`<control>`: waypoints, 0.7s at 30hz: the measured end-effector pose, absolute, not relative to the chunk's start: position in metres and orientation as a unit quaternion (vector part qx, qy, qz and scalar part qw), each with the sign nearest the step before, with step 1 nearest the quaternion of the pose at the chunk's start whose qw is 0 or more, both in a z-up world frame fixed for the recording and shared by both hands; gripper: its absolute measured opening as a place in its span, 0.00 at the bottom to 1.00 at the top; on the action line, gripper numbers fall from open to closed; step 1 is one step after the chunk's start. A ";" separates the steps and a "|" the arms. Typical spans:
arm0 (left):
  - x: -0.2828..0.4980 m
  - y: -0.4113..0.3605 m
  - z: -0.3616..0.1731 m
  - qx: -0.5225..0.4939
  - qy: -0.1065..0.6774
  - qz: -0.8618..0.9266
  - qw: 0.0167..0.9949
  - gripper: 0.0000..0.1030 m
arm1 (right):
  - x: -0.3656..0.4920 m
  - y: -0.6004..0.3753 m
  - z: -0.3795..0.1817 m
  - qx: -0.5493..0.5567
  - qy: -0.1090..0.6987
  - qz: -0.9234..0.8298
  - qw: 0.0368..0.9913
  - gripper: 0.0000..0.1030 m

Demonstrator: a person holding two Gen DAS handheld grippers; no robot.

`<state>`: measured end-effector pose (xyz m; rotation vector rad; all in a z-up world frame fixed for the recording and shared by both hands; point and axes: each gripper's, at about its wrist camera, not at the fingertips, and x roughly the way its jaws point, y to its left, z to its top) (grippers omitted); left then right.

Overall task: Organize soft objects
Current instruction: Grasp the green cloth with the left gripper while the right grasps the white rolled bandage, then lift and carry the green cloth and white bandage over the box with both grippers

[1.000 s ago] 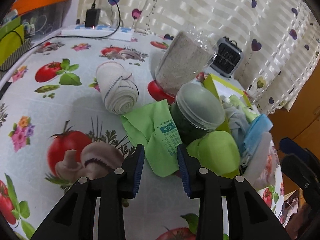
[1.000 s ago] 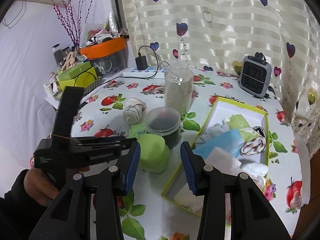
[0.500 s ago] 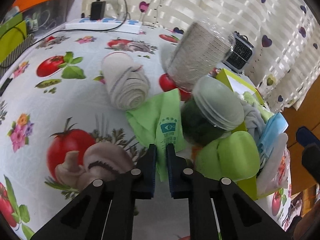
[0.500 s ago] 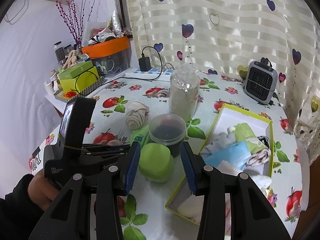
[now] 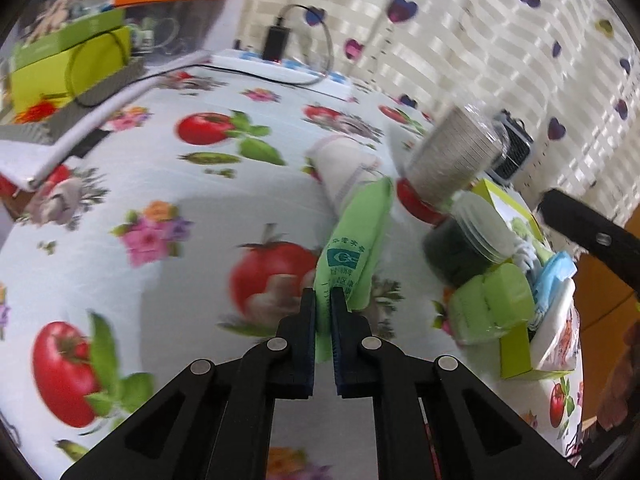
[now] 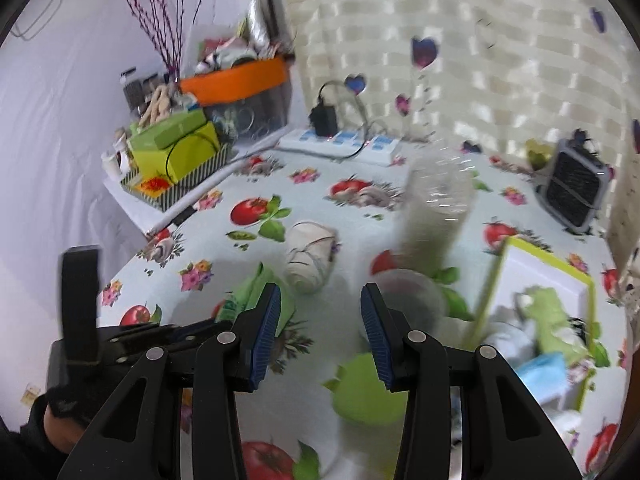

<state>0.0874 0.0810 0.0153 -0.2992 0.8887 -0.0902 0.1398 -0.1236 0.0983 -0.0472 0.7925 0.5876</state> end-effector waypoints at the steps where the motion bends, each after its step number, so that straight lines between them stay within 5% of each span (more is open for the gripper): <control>1: 0.086 0.088 0.016 -0.146 0.425 -0.037 0.892 0.07 | 0.144 -0.116 0.096 -0.023 0.388 0.287 0.875 0.42; 8: 0.084 0.118 0.013 -0.151 0.423 -0.014 0.893 0.08 | 0.180 -0.060 0.068 -0.049 0.446 0.296 0.843 0.49; 14: 0.094 0.119 0.004 -0.154 0.436 -0.033 0.886 0.24 | 0.213 -0.037 0.050 -0.072 0.481 0.260 0.834 0.49; 21: 0.109 0.114 -0.001 -0.146 0.440 -0.043 0.885 0.27 | 0.239 -0.030 0.031 -0.070 0.520 0.228 0.820 0.49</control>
